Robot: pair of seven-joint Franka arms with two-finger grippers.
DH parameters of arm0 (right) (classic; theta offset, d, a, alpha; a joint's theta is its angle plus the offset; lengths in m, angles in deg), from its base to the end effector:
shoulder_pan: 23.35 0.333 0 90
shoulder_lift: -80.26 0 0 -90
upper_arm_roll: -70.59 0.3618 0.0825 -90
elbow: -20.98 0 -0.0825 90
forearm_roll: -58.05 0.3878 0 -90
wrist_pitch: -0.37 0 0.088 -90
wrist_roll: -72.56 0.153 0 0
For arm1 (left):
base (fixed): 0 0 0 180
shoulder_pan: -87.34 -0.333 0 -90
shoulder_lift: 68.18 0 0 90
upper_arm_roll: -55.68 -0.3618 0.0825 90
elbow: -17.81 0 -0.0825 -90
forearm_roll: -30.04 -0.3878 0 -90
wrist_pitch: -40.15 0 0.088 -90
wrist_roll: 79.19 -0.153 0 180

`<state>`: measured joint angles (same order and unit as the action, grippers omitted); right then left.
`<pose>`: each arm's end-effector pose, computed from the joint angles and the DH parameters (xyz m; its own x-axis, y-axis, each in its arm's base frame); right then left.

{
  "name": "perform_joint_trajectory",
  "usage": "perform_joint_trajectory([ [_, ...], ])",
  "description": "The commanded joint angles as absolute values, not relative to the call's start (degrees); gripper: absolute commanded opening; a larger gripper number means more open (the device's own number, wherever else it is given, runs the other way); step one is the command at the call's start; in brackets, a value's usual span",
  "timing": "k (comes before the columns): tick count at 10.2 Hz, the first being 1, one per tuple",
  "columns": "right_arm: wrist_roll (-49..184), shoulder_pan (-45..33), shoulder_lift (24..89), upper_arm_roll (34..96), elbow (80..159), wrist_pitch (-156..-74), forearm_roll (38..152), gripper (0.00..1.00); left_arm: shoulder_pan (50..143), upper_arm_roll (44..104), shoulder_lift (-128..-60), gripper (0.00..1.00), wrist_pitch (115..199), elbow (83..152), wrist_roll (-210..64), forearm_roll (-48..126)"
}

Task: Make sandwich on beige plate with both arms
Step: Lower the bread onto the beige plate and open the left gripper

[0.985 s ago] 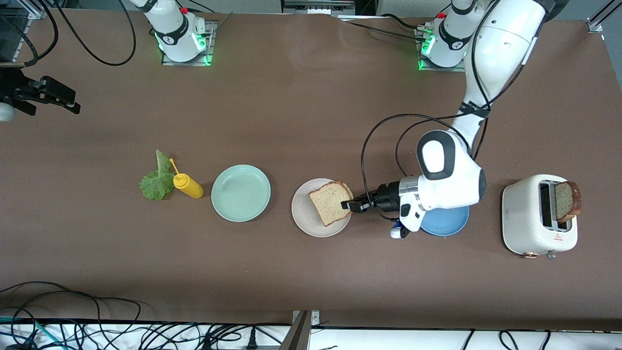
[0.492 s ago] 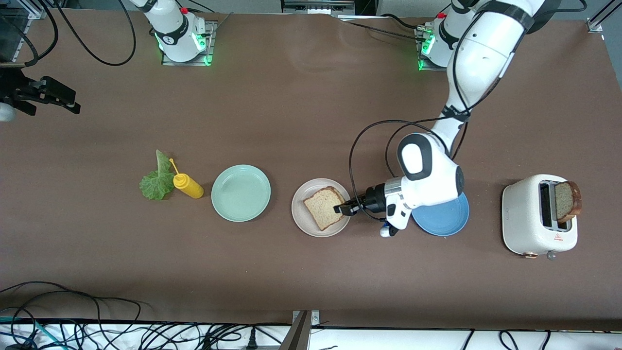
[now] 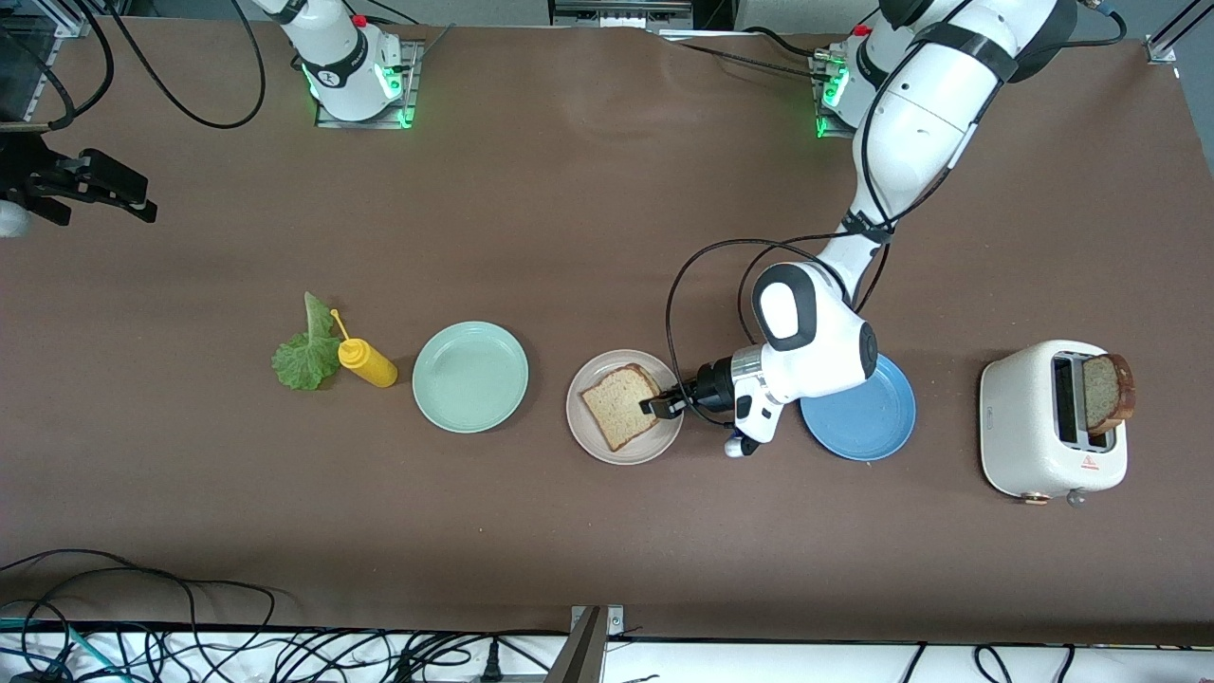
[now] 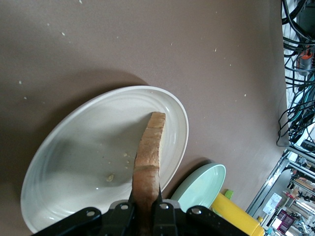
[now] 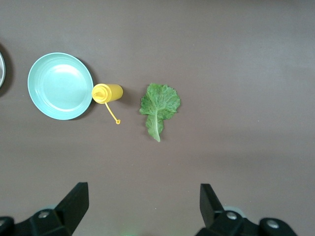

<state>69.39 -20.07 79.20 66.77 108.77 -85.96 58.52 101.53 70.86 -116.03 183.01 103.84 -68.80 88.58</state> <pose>0.5564 -0.0036 0.6268 0.9980 0.0464 -0.0435 0.0460 -0.9989 -0.0094 0.6915 -0.3663 0.1958 0.8472 0.3901 -0.3608 0.5274 -0.5345 0.6604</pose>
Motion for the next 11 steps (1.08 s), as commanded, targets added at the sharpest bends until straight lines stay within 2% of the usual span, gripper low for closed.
perform_joint_trajectory([
  [1, 69.0, -20.2, 79.3, 66.6, 108.4, -85.2, 59.5, 1.0, 101.0, 71.1, -116.1, 0.0, 183.9, 105.5, -75.9, 90.8],
  [2, 69.0, -20.2, 79.3, 66.6, 108.4, -85.2, 59.5, 1.0, 100.4, 71.1, -116.1, 0.0, 183.8, 106.0, -77.9, 90.8],
  [3, 69.0, -20.2, 79.3, 66.6, 108.4, -85.2, 59.5, 1.0, 99.7, 71.1, -116.1, 0.18, 183.8, 106.1, -78.0, 90.7],
  [4, 69.0, -20.2, 79.3, 66.6, 108.4, -85.2, 59.5, 1.0, 99.5, 71.1, -116.0, 0.8, 183.8, 106.1, -78.0, 90.7],
  [5, 69.0, -20.2, 79.3, 66.6, 108.4, -85.2, 59.5, 1.0, 99.4, 70.9, -115.8, 1.0, 183.8, 106.1, -77.4, 90.7],
  [11, 69.3, -20.2, 79.4, 66.7, 108.4, -85.2, 59.5, 1.0, 98.2, 69.2, -115.0, 1.0, 183.8, 105.8, -77.5, 85.2],
])
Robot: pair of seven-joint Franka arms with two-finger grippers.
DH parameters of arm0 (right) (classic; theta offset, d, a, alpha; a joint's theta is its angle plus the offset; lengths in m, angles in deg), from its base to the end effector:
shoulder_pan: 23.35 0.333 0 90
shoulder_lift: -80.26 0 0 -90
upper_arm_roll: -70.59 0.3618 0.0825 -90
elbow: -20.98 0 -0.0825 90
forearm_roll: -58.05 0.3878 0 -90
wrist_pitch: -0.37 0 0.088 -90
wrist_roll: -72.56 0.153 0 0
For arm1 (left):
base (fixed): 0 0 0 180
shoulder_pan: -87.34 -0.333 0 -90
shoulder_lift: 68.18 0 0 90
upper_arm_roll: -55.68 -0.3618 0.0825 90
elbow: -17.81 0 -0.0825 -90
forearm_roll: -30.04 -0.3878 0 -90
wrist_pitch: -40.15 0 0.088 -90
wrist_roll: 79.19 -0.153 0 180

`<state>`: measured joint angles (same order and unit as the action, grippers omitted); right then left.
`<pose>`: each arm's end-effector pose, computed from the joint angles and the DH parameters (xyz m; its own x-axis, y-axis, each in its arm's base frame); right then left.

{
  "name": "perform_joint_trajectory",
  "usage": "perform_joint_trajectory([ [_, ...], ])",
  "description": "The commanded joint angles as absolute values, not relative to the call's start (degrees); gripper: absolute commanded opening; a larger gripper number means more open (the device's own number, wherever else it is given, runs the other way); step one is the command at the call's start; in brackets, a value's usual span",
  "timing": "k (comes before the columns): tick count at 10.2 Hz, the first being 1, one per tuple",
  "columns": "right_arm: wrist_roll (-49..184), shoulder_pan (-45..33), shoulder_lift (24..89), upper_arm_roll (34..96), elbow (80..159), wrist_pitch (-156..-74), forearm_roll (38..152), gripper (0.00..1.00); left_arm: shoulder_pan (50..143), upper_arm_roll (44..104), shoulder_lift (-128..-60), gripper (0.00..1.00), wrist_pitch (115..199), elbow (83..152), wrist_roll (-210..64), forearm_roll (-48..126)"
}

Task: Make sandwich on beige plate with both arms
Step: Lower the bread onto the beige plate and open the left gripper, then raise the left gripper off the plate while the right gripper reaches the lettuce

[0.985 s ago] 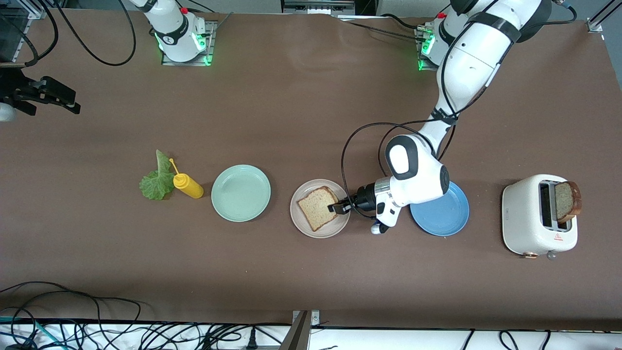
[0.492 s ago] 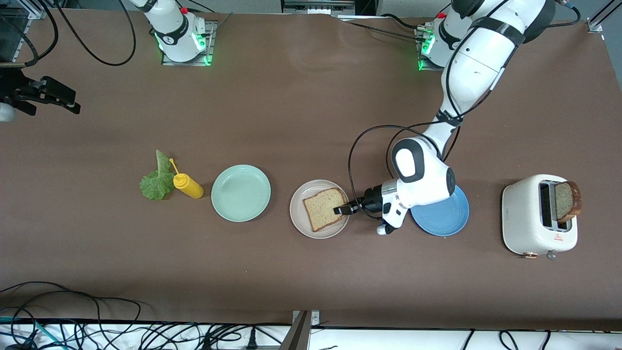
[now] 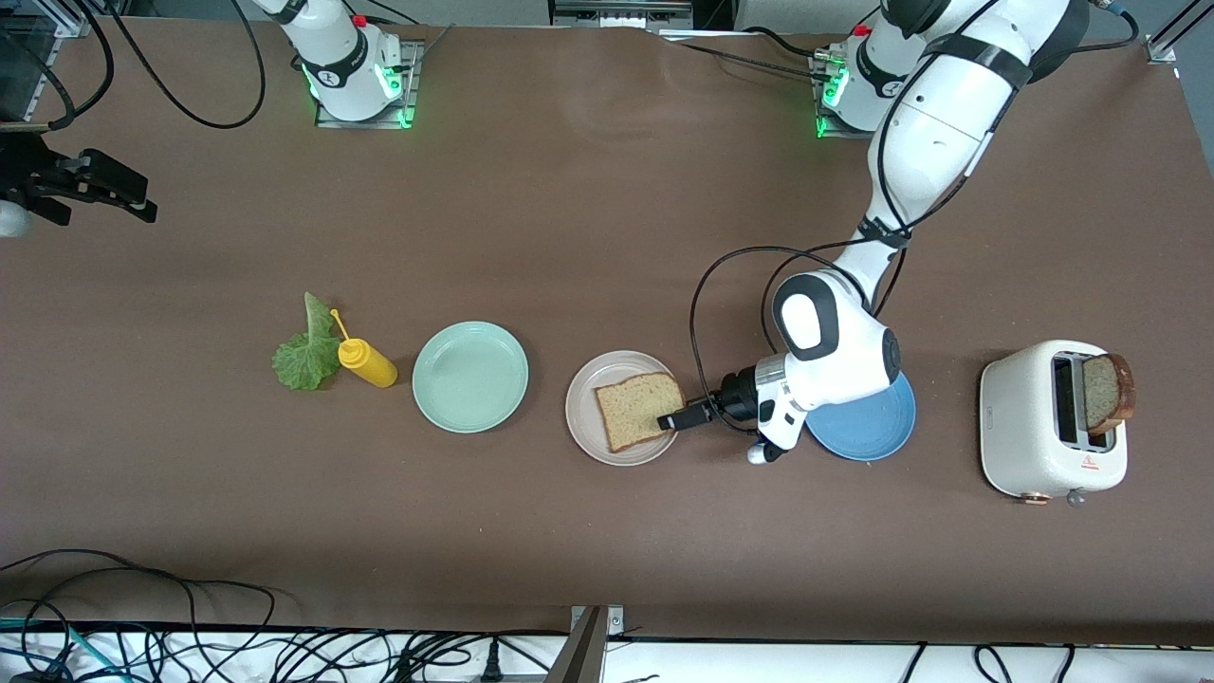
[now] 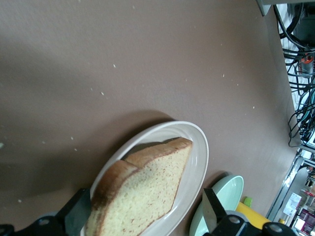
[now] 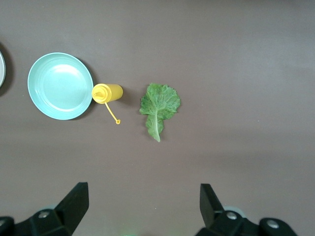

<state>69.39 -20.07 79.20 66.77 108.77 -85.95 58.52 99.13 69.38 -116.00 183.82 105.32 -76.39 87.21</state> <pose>0.5564 -0.0036 0.6268 0.9980 0.0464 -0.0436 0.0460 -0.9989 -0.0094 0.7053 -0.3190 0.1812 0.8927 0.3721 -0.2542 0.4395 -0.5943 0.6735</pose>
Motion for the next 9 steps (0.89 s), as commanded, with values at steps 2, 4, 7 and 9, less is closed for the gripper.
perform_joint_trajectory([
  [2, 69.4, -20.1, 79.5, 67.1, 108.3, -85.2, 59.4, 1.0, 98.2, 68.9, -114.7, 1.0, 183.8, 105.6, -77.5, 84.5],
  [4, 69.4, -20.1, 79.4, 67.0, 108.4, -85.7, 59.5, 1.0, 98.1, 67.8, -113.8, 1.0, 183.8, 106.0, -77.3, 82.0],
  [7, 69.0, -20.1, 78.2, 67.0, 108.5, -85.3, 59.3, 1.0, 96.3, 67.4, -110.8, 1.0, 182.1, 107.6, -75.1, 75.4],
  [9, 69.1, -21.0, 75.4, 66.4, 109.4, -88.7, 59.4, 1.0, 95.9, 65.5, -107.2, 1.0, 178.8, 109.0, -71.7, 70.3],
])
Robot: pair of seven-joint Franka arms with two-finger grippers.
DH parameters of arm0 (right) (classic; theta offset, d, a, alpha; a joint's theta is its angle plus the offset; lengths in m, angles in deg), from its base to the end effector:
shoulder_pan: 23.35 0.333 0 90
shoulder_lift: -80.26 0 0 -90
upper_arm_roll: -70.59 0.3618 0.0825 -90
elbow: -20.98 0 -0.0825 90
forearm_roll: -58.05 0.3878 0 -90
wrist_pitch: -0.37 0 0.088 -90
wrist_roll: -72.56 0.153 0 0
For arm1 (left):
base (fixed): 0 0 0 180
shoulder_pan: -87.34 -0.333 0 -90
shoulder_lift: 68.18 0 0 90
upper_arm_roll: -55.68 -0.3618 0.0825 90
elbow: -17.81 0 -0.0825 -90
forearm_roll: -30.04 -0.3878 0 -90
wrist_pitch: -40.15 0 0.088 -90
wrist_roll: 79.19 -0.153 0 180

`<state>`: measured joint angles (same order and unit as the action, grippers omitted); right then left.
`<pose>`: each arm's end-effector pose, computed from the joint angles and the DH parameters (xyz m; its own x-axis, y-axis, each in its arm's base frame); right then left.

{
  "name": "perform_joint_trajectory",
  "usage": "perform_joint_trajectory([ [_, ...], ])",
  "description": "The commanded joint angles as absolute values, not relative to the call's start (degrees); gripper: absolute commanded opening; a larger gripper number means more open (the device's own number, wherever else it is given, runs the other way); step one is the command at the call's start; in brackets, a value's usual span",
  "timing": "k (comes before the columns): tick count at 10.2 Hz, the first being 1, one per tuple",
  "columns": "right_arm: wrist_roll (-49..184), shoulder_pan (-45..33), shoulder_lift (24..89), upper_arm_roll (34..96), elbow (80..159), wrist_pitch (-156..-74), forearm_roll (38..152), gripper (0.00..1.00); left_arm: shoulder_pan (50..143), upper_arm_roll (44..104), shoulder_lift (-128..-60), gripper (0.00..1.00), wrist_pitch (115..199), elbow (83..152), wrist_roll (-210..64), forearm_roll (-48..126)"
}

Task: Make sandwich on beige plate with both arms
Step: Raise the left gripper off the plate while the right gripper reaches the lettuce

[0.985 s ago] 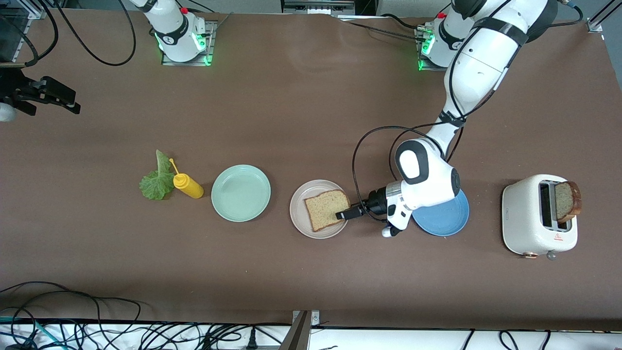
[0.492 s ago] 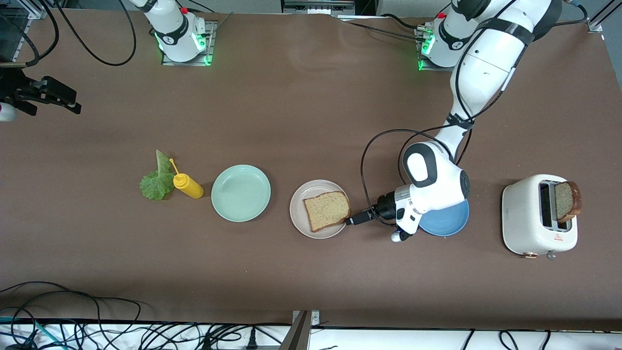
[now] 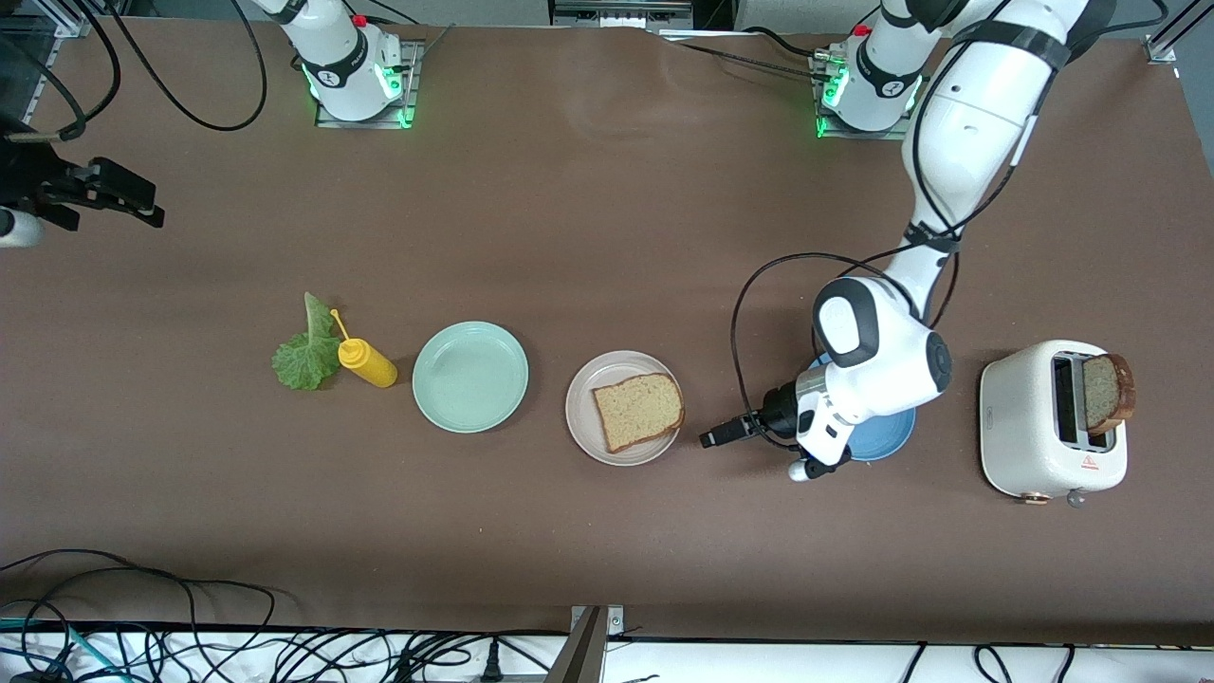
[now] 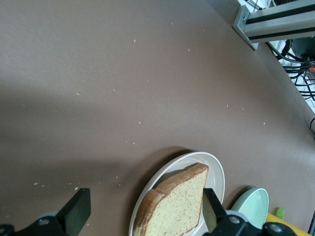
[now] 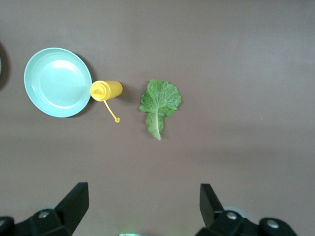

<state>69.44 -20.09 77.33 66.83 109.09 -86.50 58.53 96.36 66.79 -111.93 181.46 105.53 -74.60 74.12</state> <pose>0.5667 -0.0027 0.6066 0.9963 0.0460 -0.0722 0.0455 -0.9989 -0.0090 0.7299 -0.2597 0.2231 0.9384 0.3283 -0.1075 0.3231 -0.7236 0.6100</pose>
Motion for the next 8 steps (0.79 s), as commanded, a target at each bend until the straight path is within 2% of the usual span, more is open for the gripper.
perform_joint_trajectory([
  [1, 69.1, -21.7, 72.6, 65.6, 110.5, -92.8, 59.5, 1.0, 95.8, 65.0, -106.2, 1.0, 176.3, 109.0, -70.4, 67.2],
  [6, 65.0, -21.3, 68.6, 65.8, 113.0, -91.1, 59.2, 1.0, 94.6, 61.1, -100.7, 1.0, 164.4, 109.0, -66.7, 51.7],
  [8, 67.4, -21.5, 68.1, 65.8, 119.5, -98.7, 59.5, 1.0, 93.7, 60.6, -98.8, 1.0, 160.9, 109.0, -66.6, 47.4],
])
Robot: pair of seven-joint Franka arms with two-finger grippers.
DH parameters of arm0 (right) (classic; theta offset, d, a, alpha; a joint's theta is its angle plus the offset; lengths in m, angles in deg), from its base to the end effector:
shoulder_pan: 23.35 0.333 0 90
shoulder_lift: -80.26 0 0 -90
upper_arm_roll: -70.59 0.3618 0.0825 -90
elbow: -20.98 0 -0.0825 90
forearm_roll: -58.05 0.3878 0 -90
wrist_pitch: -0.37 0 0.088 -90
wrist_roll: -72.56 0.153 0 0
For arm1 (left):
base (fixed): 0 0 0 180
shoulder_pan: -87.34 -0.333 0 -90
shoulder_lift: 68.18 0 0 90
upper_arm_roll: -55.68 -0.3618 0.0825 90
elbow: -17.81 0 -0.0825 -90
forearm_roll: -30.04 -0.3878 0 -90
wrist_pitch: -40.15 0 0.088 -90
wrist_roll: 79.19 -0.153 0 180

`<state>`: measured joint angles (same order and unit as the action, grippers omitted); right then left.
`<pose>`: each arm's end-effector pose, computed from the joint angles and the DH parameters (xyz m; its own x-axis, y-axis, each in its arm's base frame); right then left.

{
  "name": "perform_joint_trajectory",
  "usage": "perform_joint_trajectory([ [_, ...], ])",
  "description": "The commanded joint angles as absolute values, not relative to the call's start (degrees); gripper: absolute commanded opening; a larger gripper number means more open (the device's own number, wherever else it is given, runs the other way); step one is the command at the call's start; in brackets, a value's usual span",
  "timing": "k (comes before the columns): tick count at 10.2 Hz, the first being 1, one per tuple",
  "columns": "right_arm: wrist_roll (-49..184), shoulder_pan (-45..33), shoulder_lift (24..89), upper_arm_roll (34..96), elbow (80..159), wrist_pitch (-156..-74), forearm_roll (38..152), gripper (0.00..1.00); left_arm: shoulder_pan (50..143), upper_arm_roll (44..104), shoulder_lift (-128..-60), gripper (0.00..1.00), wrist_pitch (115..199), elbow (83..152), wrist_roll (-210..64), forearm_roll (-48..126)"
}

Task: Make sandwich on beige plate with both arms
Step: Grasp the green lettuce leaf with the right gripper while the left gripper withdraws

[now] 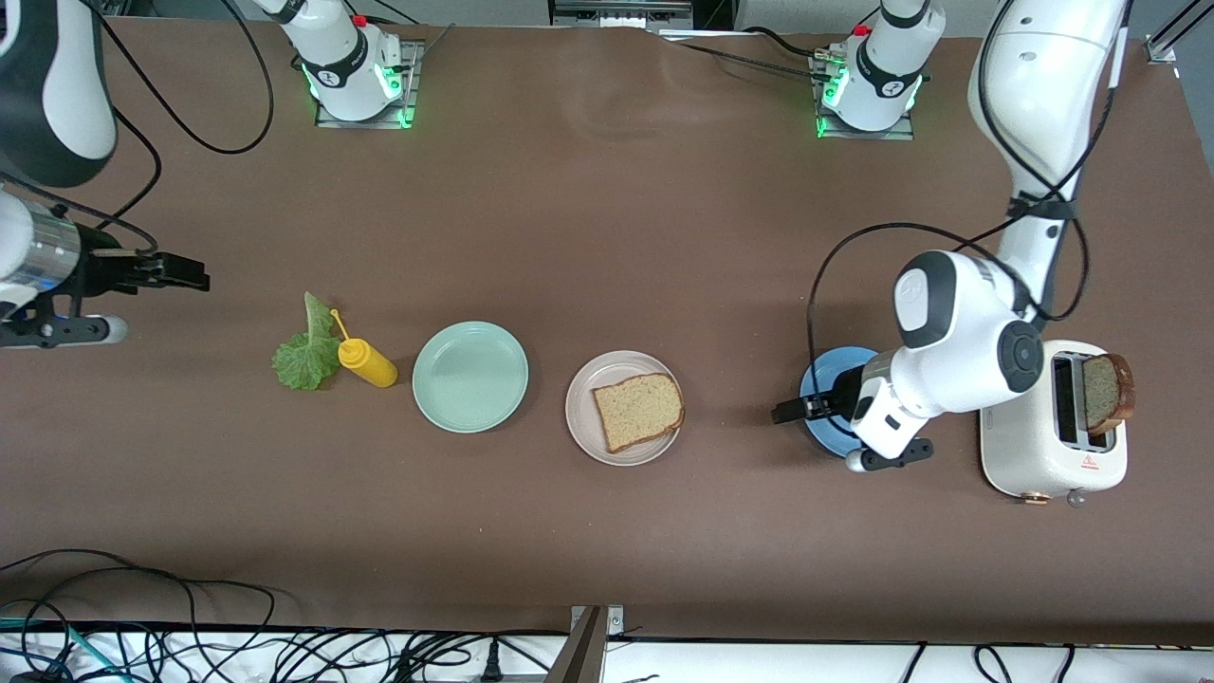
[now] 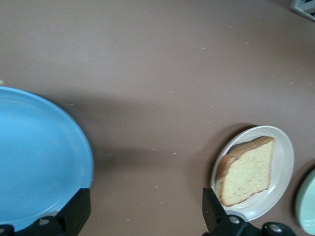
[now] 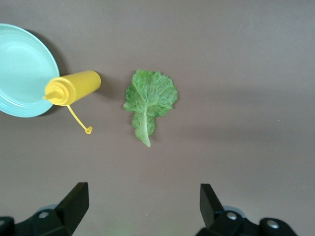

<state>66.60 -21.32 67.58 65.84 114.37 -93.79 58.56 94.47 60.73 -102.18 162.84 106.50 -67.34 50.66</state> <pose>0.6094 -0.0239 0.4723 0.9771 0.0551 -0.2055 0.0539 -0.9985 -0.0118 0.7123 -0.1734 0.3009 0.9769 0.1854 -0.1062 0.2104 -0.9211 0.3276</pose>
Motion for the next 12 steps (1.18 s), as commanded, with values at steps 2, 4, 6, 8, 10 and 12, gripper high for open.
perform_joint_trajectory([
  [2, 67.9, -21.5, 68.7, 65.8, 130.6, -112.1, 59.5, 1.0, 92.7, 60.4, -97.0, 1.0, 157.7, 108.9, -66.6, 40.8],
  [4, 68.0, -21.5, 68.1, 65.8, 140.1, -126.5, 59.5, 1.0, 91.9, 60.4, -94.5, 1.0, 153.8, 108.3, -66.5, 34.0],
  [6, 69.1, -21.4, 65.0, 65.9, 145.9, -137.0, 59.5, 1.0, 91.2, 60.4, -92.5, 1.0, 151.7, 108.2, -66.7, 30.8],
  [8, 69.1, -21.5, 61.8, 66.0, 145.8, -136.9, 59.5, 1.0, 91.2, 59.6, -90.8, 1.0, 148.9, 107.2, -67.1, 28.2],
  [10, 69.1, -21.5, 59.2, 66.1, 145.7, -136.9, 61.4, 1.0, 91.2, 58.9, -89.2, 1.0, 146.9, 106.9, -67.3, 27.7],
  [12, 68.1, -21.6, 57.5, 66.1, 145.7, -136.9, 64.4, 1.0, 91.3, 58.8, -87.5, 1.0, 145.2, 106.9, -68.4, 24.9],
])
